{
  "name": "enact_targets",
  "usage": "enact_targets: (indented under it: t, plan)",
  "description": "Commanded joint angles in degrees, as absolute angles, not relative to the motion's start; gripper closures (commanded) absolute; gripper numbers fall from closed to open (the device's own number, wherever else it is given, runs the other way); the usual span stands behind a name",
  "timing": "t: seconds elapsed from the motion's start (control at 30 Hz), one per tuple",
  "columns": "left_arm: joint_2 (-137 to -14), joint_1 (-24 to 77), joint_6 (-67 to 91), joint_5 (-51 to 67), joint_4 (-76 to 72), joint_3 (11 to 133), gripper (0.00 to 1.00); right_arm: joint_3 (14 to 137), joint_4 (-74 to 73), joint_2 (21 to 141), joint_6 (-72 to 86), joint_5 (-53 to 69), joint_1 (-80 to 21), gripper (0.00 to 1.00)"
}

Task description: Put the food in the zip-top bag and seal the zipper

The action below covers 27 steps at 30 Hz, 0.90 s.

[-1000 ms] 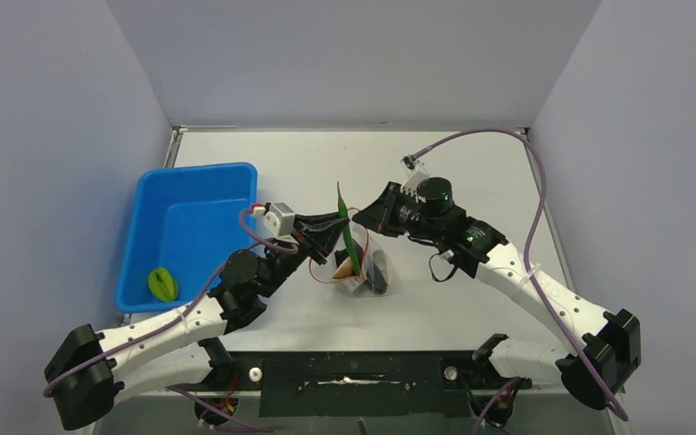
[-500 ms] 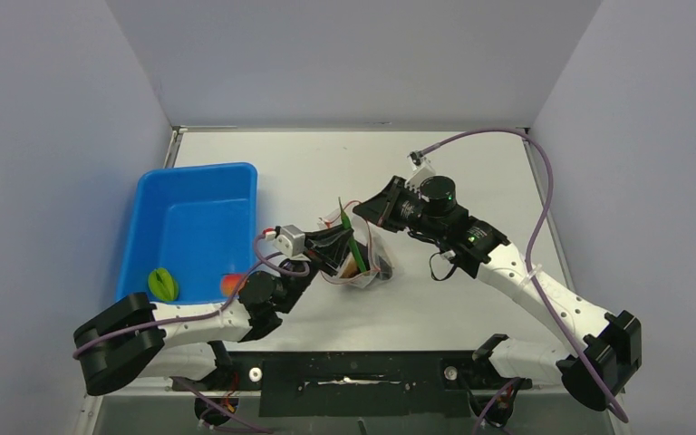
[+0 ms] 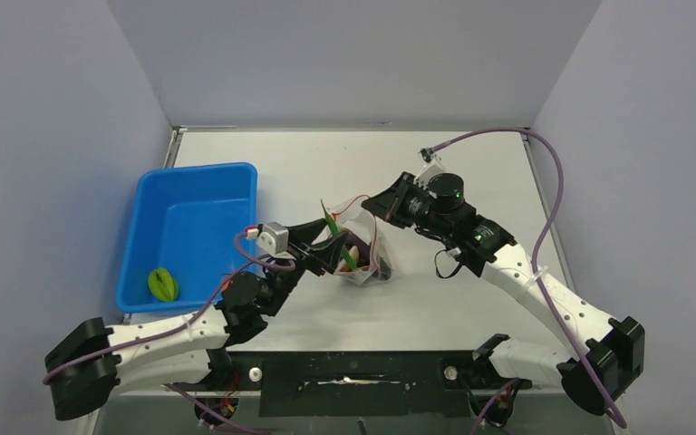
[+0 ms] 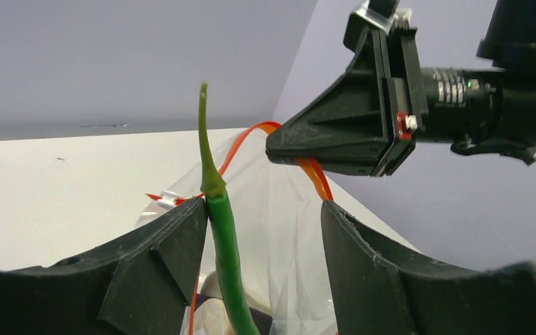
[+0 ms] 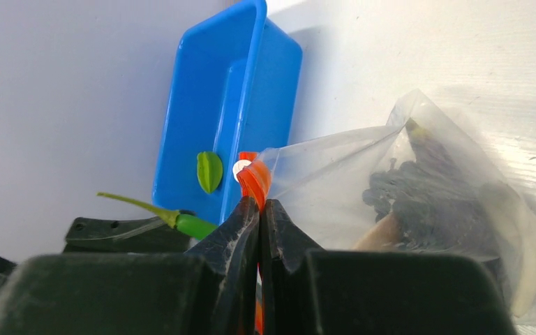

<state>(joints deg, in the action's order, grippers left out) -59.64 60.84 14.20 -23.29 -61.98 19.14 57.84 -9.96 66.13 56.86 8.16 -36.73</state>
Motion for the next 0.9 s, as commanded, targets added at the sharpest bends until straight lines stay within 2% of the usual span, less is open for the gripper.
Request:
enact_targets:
  t: [0.0,0.13,0.27,0.4,0.5,0.57,0.7,0.87]
  plan:
    - [-48.43,61.13,17.15,-27.9,-35.54,26.04,0.4,60.95,-6.98,63.02,55.58,8.66,-34.47,1.0]
    - [-43.77,61.0,20.95,-30.78,-19.81,29.66,0.41,60.84,-6.95,63.56,55.45,10.48,-33.68,1.0]
    - [-43.78,60.78,23.73,-29.64,-11.95,32.12,0.42,60.07,-6.52,63.33,55.76,11.01,-33.59,1.0]
    - [-46.43,60.64,25.83,-26.76,-4.25,35.98,0.54,60.19,-6.96,63.28,55.47,10.52,-33.48,1.0]
    - [-46.72,60.6,29.35,-24.54,-0.85,37.21,0.57,60.04,-7.29,63.14,55.19,10.48,-33.4,1.0]
    - [-45.73,60.56,32.29,-24.16,0.61,37.48,0.56,60.01,-7.55,63.03,54.14,10.86,-33.4,1.0]
    - [-43.2,60.28,34.63,-23.32,3.07,40.11,0.46,60.7,-9.71,63.28,50.83,12.24,-33.38,1.0]
    - [-42.7,60.12,32.05,-25.19,11.16,47.01,0.46,60.77,-12.53,63.08,46.0,16.43,-33.25,1.0]
